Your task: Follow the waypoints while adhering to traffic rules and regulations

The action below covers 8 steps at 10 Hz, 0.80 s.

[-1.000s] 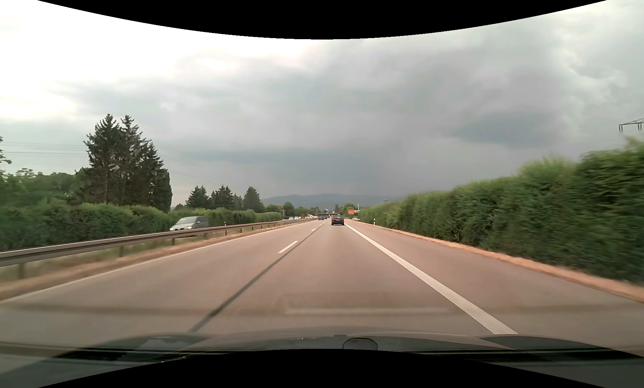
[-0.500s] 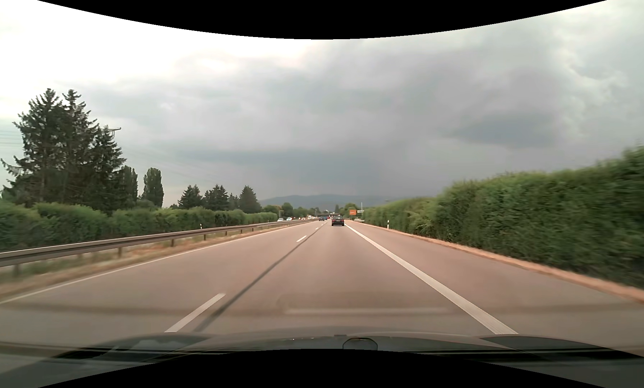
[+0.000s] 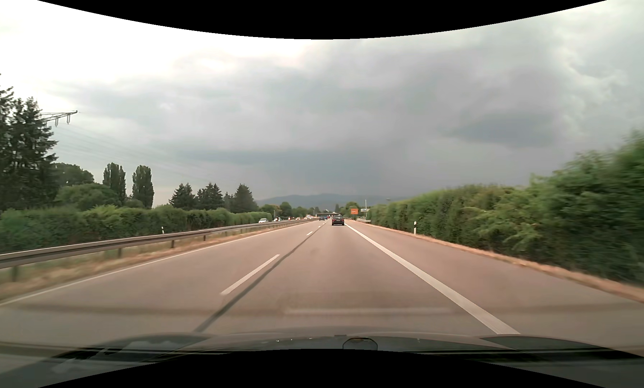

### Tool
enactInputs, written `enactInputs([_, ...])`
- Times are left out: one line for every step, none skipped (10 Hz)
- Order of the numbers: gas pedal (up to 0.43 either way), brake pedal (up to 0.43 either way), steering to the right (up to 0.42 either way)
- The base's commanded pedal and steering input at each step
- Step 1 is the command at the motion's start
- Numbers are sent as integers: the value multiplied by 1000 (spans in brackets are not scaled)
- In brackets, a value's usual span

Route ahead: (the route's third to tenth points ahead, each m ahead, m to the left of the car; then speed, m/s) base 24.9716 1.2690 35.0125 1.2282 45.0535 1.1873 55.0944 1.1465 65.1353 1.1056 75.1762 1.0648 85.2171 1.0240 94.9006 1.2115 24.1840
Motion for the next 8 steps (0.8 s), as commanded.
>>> enactInputs([87,0,0])
enactInputs([87,0,0])
enactInputs([87,0,-1])
enactInputs([87,0,0])
enactInputs([87,0,0])
enactInputs([87,0,0])
enactInputs([79,0,0])
enactInputs([79,0,0])
